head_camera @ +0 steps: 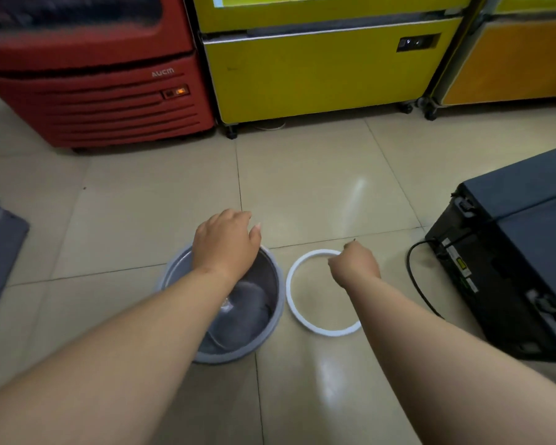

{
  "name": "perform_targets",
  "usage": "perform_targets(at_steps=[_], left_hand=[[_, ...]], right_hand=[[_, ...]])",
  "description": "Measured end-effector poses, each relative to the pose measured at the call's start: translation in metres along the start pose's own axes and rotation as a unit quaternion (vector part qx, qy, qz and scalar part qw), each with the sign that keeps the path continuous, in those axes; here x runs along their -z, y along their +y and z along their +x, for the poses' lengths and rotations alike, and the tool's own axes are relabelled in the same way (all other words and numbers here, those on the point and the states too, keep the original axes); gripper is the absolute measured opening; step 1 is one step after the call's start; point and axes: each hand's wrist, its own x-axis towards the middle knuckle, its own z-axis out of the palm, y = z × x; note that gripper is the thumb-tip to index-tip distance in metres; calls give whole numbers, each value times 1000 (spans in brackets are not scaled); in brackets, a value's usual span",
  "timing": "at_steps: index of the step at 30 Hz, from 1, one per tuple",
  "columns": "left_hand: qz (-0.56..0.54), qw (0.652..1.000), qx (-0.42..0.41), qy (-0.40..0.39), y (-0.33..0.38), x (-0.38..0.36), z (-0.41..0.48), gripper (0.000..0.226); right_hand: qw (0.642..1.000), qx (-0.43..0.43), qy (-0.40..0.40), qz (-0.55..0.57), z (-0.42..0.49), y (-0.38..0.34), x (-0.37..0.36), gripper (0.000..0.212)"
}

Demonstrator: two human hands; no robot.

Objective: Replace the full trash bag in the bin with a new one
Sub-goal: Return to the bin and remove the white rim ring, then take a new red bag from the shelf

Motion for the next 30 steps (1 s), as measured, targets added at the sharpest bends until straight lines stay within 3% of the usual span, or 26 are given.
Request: perform_targets(at_steps=[5, 14, 21, 30], left_hand=[[10, 999, 34, 24, -18, 126, -29, 38], [20, 981, 141, 135, -81, 390, -106, 36], [68, 942, 250, 212, -131, 536, -203, 38], [172, 854, 406, 275, -193, 651, -378, 40]], right_hand=[[995, 84, -4, -52, -105, -83, 73, 41], [961, 254, -2, -113, -300, -254, 207, 43], [902, 408, -10, -138, -451, -356, 247, 39], [779, 602, -63, -162, -637, -417, 217, 45]])
